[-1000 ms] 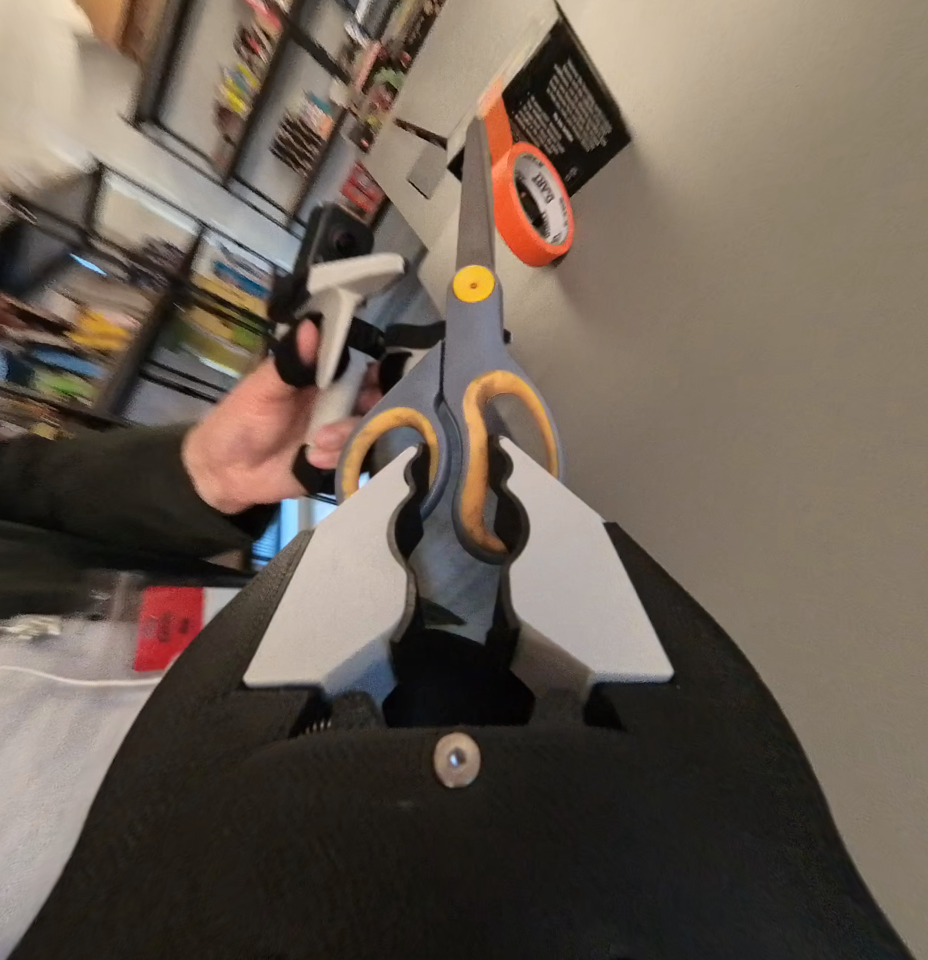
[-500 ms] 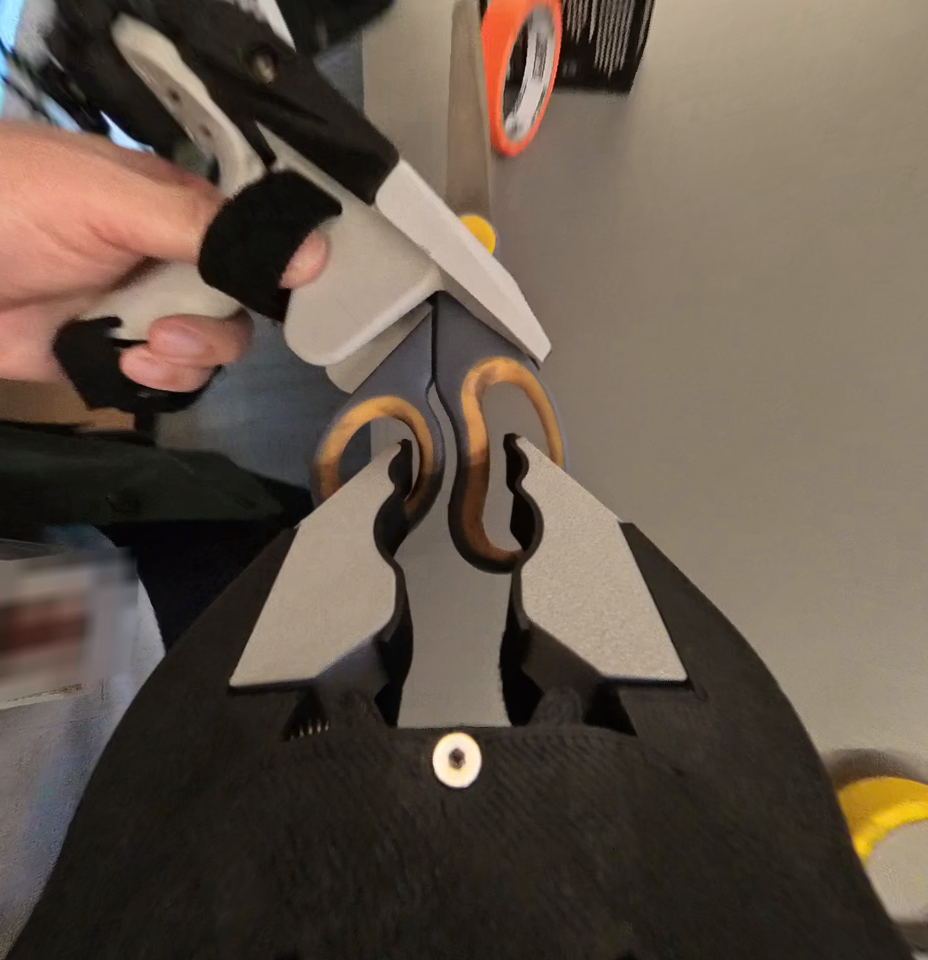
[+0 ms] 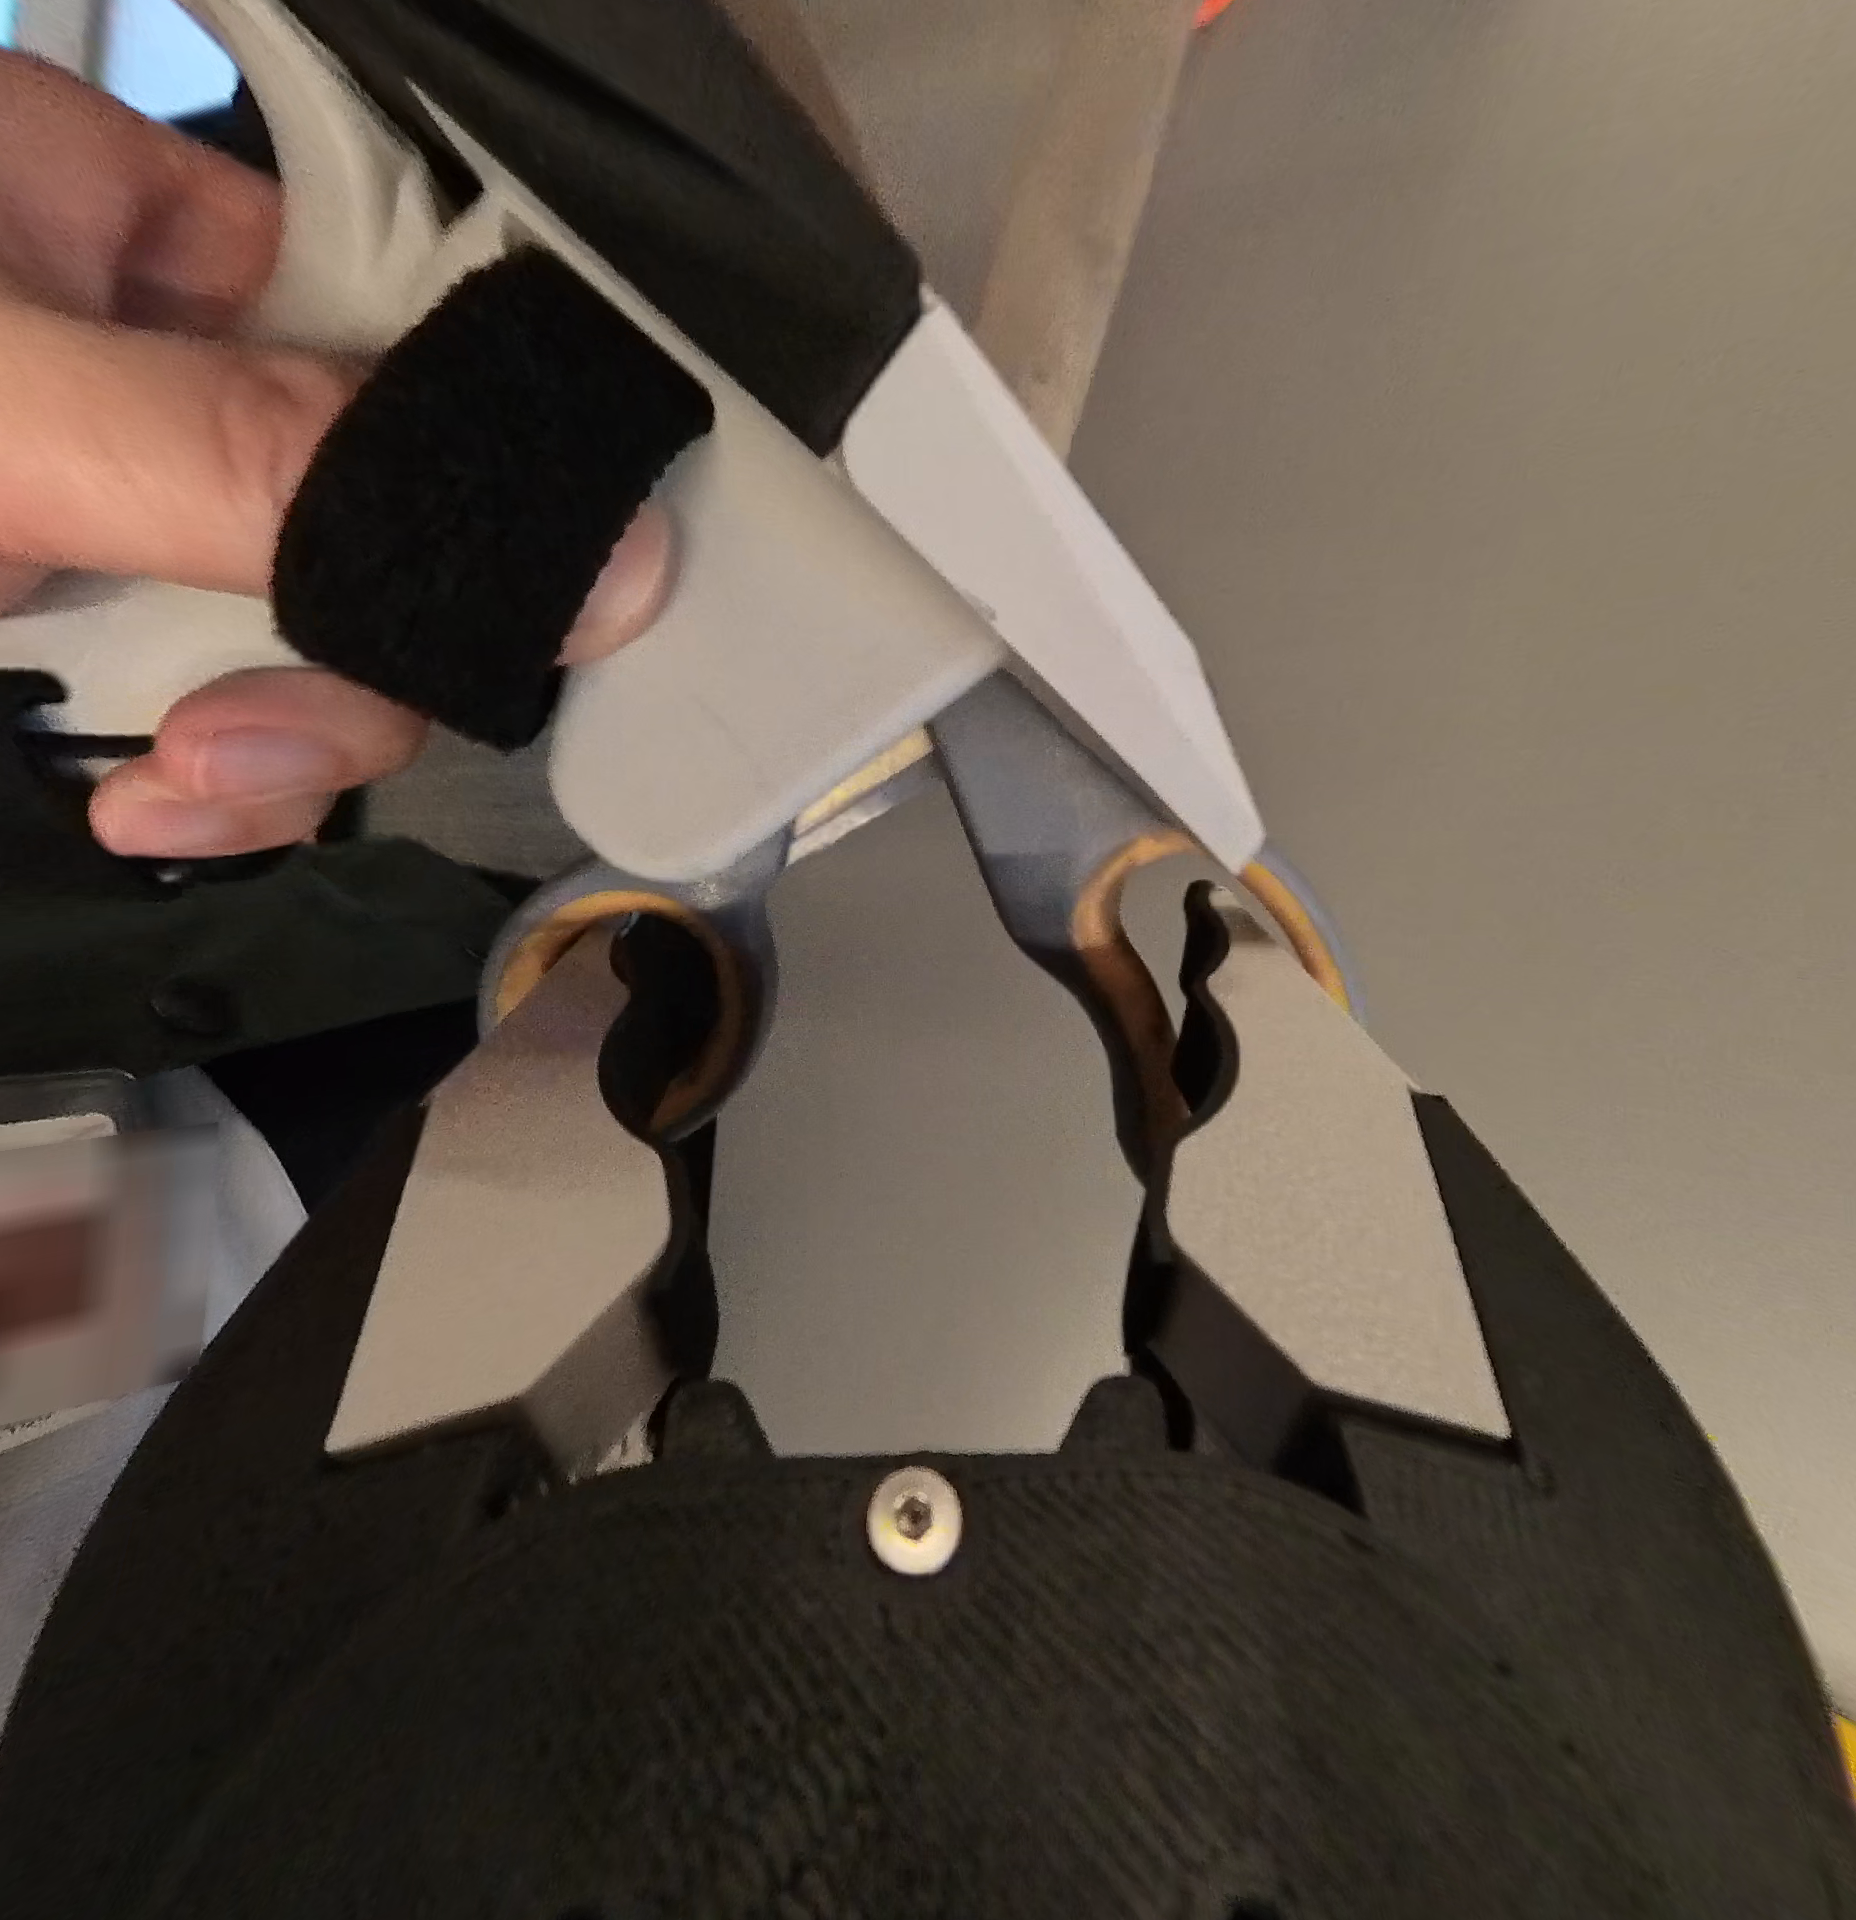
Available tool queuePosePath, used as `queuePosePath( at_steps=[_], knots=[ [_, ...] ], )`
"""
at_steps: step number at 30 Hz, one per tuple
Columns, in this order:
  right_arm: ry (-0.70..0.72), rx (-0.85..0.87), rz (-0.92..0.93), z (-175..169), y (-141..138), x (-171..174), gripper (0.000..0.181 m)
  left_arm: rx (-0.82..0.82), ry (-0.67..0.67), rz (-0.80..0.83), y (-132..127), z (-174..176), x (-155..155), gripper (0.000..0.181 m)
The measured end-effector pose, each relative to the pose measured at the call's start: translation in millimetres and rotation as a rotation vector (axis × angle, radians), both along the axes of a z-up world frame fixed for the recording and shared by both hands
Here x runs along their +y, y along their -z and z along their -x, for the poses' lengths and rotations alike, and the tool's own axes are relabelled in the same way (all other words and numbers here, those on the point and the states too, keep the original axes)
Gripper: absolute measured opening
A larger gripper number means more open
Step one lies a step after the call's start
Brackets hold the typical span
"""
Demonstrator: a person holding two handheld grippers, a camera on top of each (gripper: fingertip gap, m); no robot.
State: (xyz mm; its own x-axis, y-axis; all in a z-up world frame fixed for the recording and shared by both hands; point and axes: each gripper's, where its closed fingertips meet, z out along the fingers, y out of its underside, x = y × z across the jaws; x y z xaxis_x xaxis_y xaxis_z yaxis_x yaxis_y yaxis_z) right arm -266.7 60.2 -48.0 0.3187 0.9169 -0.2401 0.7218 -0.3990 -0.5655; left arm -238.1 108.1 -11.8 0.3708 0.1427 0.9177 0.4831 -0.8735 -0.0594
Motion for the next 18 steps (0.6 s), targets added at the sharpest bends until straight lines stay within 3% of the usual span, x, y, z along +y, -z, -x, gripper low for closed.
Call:
queuePosePath(
  at_steps=[2, 9, 18],
  knots=[
    [-0.018, -0.015, 0.039, -1.0, 4.1, -4.5, 0.08, 0.023, 0.029, 0.006, 1.7, -5.3, -3.4, 0.018],
    [0.098, 0.209, 0.139, 9.4, -11.6, 6.8, 0.06, 0.026, 0.045, -0.014, -11.5, -6.0, 7.2, 0.028],
    [0.16, 0.549, 0.355, 18.2, -39.4, 15.6, 0.055, 0.134, 0.134, -0.103, -23.6, -6.0, 15.5, 0.037]
  ],
)
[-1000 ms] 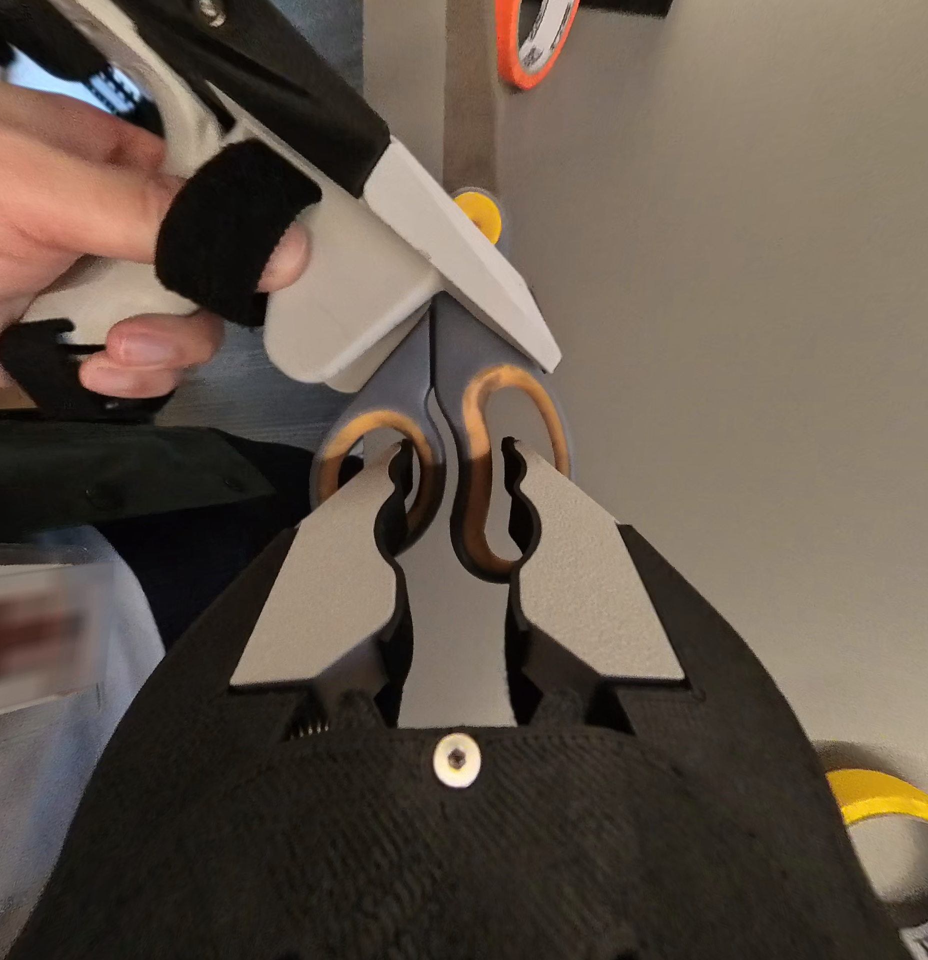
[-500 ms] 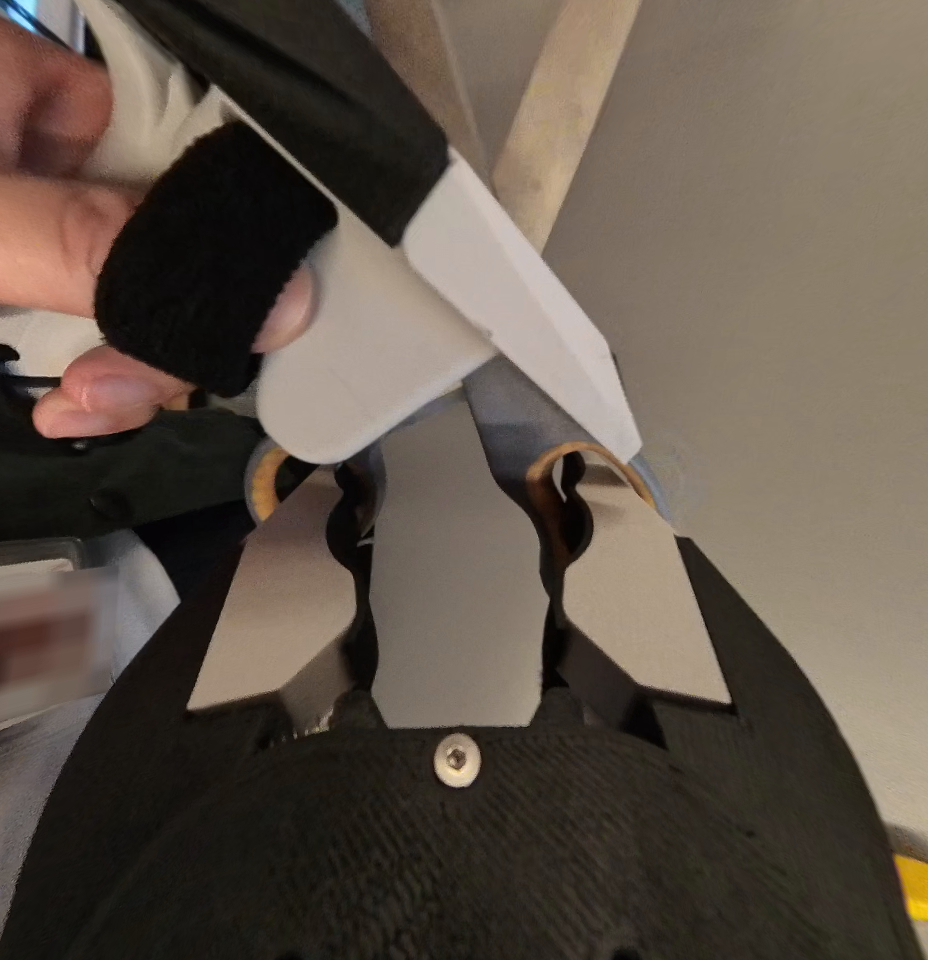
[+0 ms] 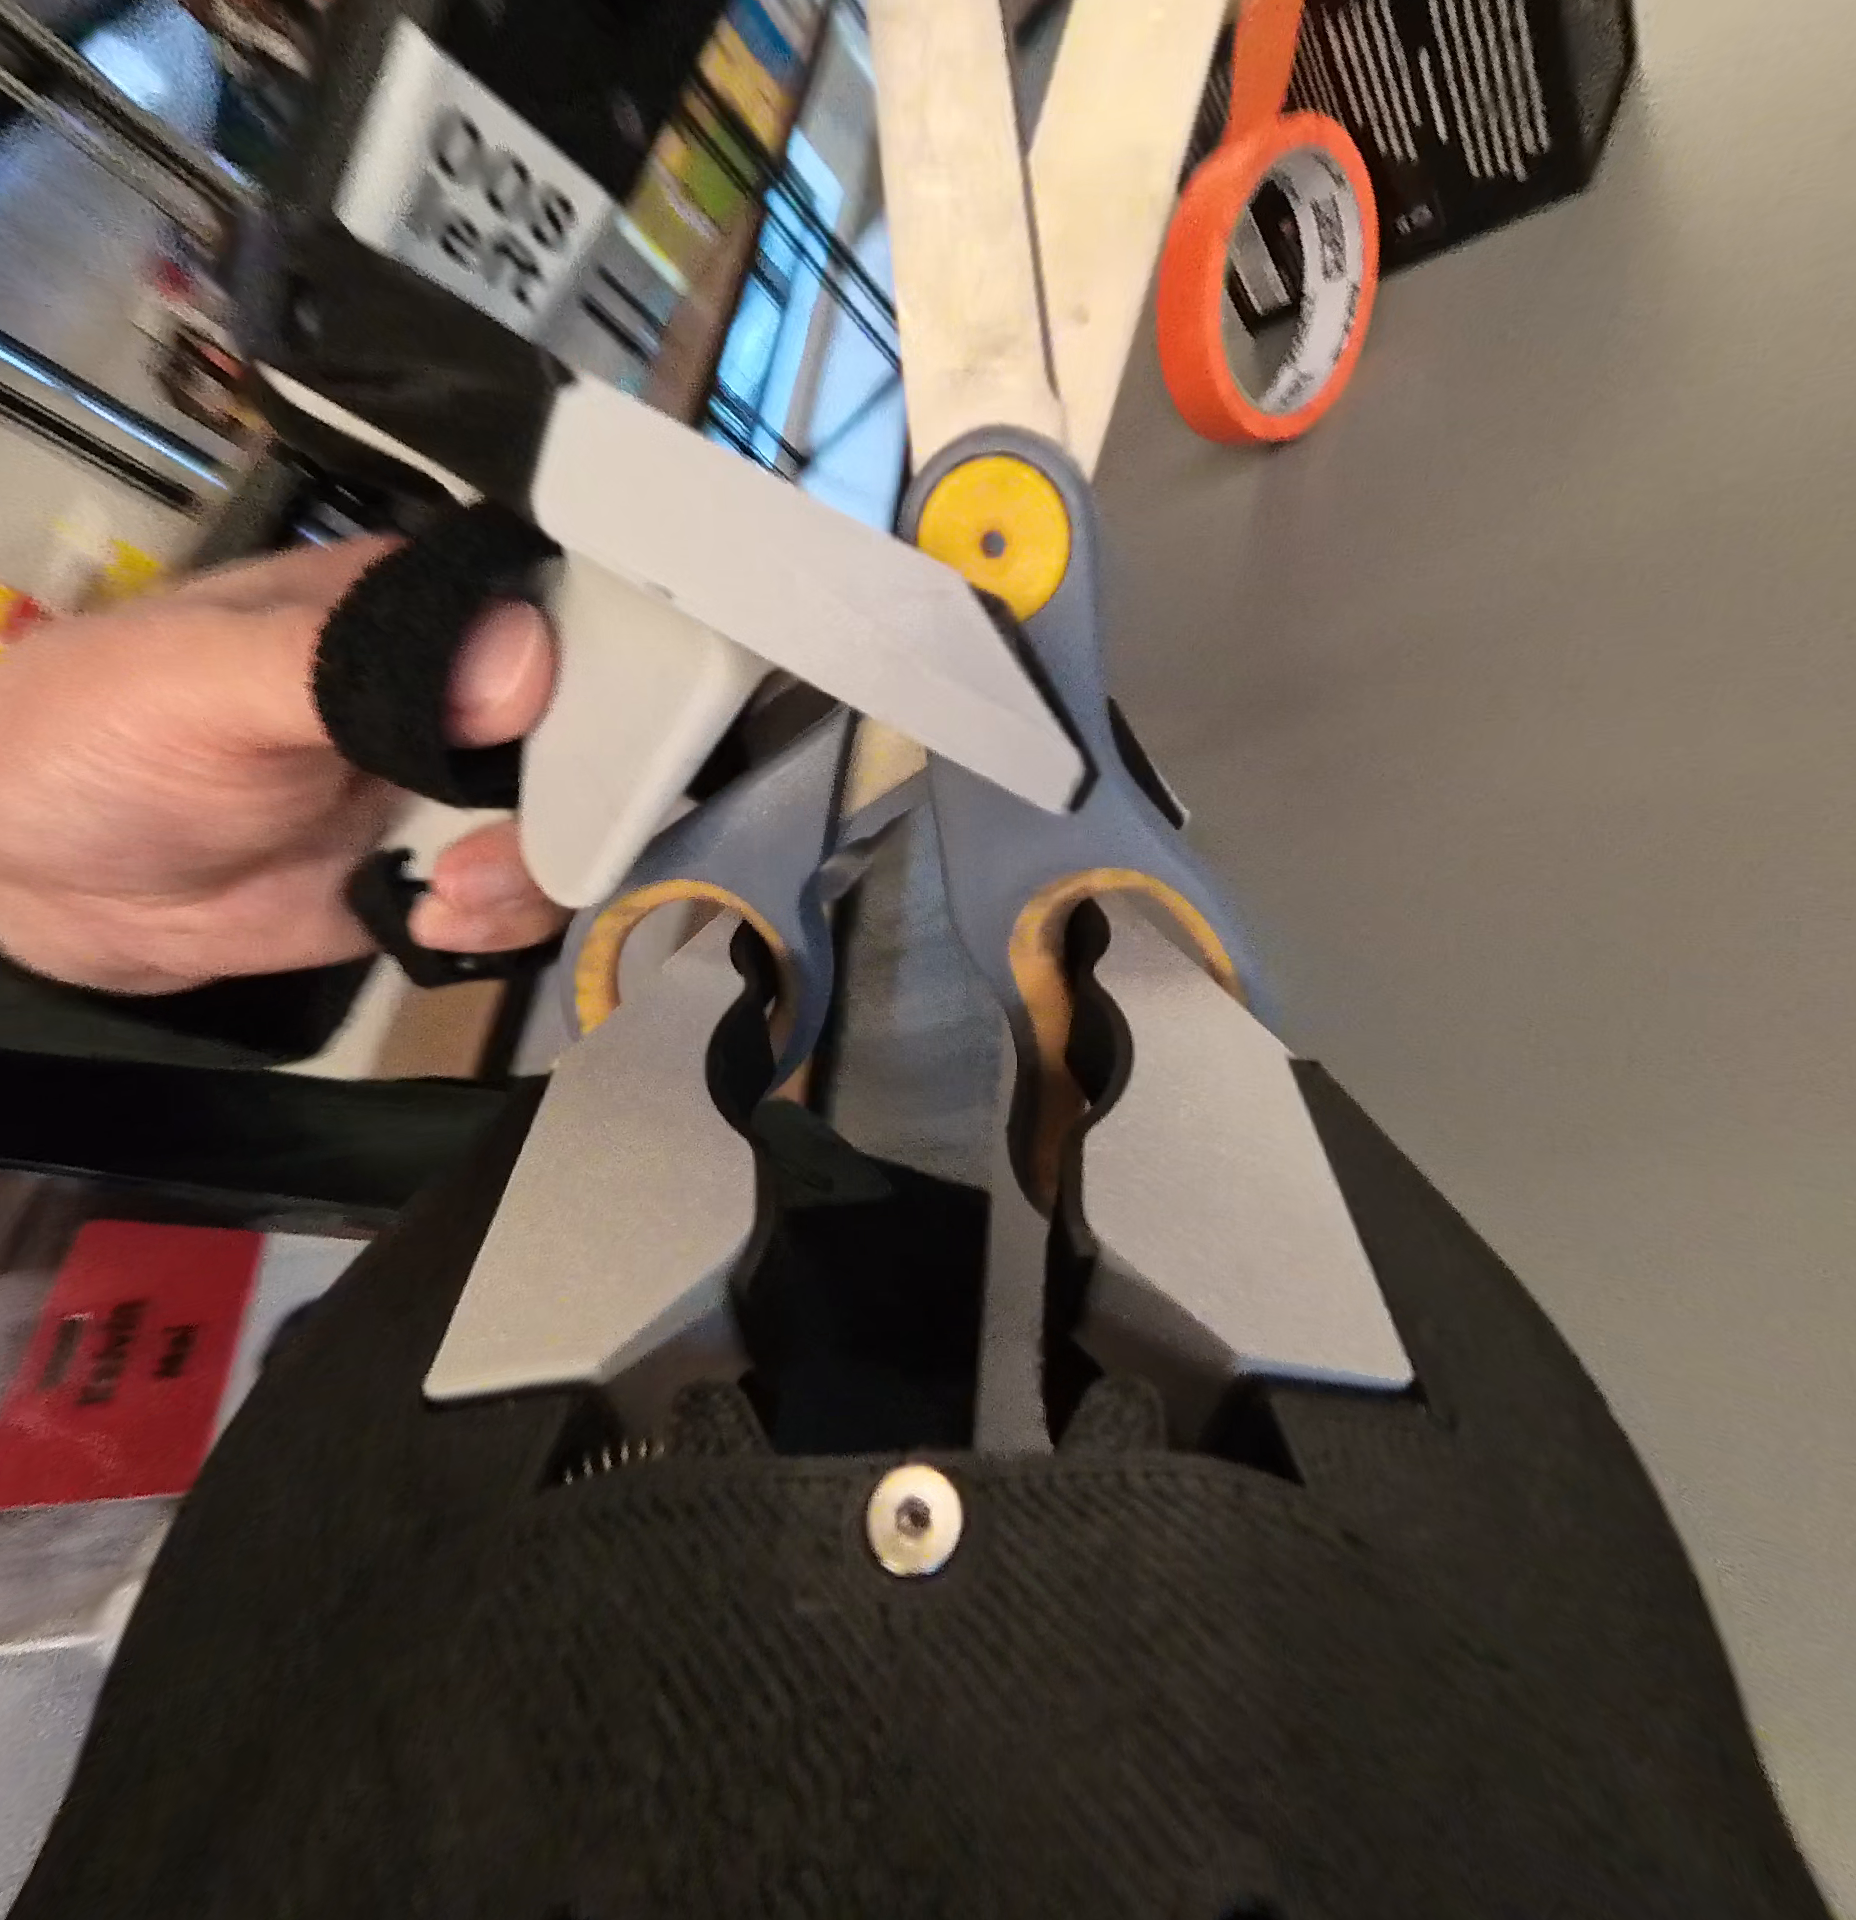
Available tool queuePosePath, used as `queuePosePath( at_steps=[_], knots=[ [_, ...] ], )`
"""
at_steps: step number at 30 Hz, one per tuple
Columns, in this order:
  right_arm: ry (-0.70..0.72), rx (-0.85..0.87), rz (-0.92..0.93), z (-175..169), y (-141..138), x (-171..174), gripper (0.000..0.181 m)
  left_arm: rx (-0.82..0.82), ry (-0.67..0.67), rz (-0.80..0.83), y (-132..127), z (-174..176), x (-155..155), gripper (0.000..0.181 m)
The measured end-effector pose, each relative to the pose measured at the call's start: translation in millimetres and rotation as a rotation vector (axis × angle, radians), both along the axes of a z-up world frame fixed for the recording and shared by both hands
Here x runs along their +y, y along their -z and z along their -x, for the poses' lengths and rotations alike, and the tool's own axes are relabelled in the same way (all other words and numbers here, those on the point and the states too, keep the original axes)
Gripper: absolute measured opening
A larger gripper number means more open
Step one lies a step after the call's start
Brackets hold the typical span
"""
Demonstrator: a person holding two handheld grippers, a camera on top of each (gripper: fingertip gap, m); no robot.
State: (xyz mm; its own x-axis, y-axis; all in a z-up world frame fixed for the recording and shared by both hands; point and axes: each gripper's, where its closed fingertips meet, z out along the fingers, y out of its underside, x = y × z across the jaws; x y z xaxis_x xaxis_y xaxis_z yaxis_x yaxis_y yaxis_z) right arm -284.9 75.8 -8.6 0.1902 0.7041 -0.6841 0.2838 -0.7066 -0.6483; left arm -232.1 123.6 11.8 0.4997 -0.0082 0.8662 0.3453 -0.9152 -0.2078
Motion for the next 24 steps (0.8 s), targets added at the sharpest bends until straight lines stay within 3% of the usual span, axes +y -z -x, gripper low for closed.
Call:
queuePosePath(
  at_steps=[3, 7, 12, 18, 21, 24],
  knots=[
    [0.016, 0.134, 0.071, -0.6, -14.6, 5.9, 0.054, -0.054, -0.005, -0.039, -13.7, 3.2, 2.7, 0.039],
    [0.047, 0.084, 0.019, -12.4, -5.8, 22.2, 0.053, 0.017, -0.026, -0.15, -23.2, 42.2, -6.5, 0.042],
    [-0.017, -0.025, -0.033, -19.8, 6.8, 35.9, 0.052, 0.377, -0.145, -0.233, 23.2, 151.6, -24.3, 0.045],
    [-0.318, 0.117, 0.257, -0.3, -8.5, 17.3, 0.051, 0.412, -0.354, -0.166, 68.5, 238.4, -7.7, 0.05],
    [-0.397, 0.169, 0.348, 11.6, -15.2, 20.1, 0.051, 0.456, -0.379, -0.181, 88.6, 265.9, 17.4, 0.066],
    [-0.443, 0.157, 0.386, 27.6, -15.8, 30.9, 0.051, 0.427, -0.341, -0.276, 94.2, 275.7, 44.9, 0.067]
  ],
)
